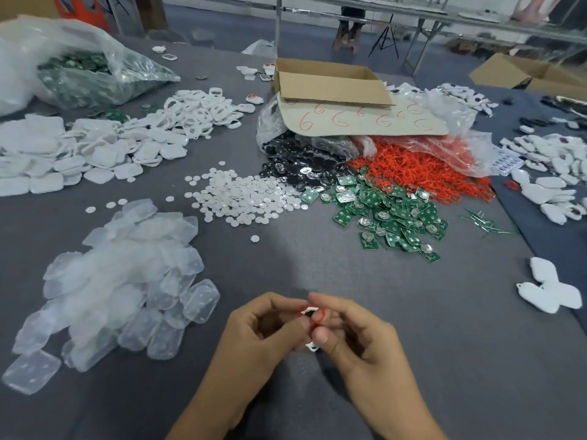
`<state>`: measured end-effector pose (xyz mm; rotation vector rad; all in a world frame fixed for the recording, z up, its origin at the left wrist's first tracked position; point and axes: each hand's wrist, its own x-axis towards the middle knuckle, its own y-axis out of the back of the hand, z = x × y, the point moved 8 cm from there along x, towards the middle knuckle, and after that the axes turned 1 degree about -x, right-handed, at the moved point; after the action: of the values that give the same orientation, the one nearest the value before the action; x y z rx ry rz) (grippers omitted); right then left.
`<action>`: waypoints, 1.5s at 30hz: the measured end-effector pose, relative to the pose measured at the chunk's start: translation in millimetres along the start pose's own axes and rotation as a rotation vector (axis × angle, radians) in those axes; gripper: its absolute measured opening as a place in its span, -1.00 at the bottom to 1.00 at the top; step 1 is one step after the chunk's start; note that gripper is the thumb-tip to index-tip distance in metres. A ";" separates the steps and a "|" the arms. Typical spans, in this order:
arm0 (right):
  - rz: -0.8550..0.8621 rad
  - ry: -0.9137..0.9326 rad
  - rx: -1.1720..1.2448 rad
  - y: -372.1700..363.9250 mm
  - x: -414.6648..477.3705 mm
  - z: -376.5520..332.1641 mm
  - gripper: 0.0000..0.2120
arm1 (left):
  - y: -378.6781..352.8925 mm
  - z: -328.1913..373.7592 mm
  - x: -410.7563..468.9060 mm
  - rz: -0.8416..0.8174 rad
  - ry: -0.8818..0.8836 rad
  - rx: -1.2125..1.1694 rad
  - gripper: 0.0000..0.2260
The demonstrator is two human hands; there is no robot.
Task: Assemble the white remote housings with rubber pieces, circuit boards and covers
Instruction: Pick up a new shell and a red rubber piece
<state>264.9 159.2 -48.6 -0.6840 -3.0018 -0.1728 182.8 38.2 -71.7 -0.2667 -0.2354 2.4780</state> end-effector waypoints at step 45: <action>-0.236 0.150 -0.854 2.3 37.9 -2.8 -0.80 | 6.6 -13.7 10.9 0.086 -0.228 0.890 -0.13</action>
<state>231.8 177.2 -42.5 -0.3047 -2.7562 -1.4827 173.9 41.1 -87.9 0.3865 0.7889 2.4293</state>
